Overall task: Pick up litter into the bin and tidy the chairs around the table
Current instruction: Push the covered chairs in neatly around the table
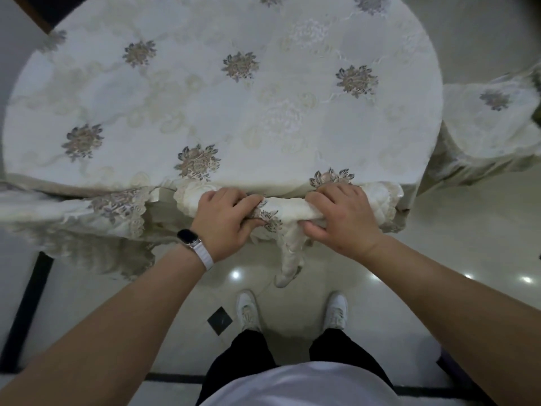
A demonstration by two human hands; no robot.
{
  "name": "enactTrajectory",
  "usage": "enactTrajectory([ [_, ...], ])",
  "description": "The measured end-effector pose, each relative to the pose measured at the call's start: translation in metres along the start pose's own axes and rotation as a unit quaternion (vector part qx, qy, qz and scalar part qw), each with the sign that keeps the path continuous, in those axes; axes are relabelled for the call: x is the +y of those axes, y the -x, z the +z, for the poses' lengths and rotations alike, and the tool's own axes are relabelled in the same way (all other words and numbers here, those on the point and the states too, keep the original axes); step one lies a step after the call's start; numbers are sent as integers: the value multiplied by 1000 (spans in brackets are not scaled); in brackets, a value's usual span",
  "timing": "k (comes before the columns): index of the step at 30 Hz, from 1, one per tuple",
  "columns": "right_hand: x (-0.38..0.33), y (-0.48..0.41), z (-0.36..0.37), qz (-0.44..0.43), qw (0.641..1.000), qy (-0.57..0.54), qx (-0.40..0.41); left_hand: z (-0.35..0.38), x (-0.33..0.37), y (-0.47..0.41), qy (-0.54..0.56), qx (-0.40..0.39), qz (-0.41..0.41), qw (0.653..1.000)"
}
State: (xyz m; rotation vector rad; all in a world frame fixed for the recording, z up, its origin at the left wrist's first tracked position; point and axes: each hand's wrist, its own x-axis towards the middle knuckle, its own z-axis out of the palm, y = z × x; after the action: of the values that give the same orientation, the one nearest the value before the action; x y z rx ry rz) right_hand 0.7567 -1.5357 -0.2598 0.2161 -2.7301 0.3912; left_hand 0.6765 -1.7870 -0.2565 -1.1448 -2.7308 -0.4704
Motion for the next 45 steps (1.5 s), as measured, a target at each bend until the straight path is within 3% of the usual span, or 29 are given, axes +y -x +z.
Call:
enactTrajectory([
  [20, -23, -18, 8, -5, 1000, -9, -26, -1, -18, 17, 14, 32, -49, 998],
  [26, -27, -19, -4, 14, 994, -26, -104, -6, -6, 23, 26, 41, -69, 996],
  [36, -89, -69, -7, -124, 978, -22, -167, -50, -11, 74, 20, 71, -181, 981],
  [45, -198, -114, 25, -164, 972, -5, -166, -102, -110, 149, -4, 96, -227, 969],
])
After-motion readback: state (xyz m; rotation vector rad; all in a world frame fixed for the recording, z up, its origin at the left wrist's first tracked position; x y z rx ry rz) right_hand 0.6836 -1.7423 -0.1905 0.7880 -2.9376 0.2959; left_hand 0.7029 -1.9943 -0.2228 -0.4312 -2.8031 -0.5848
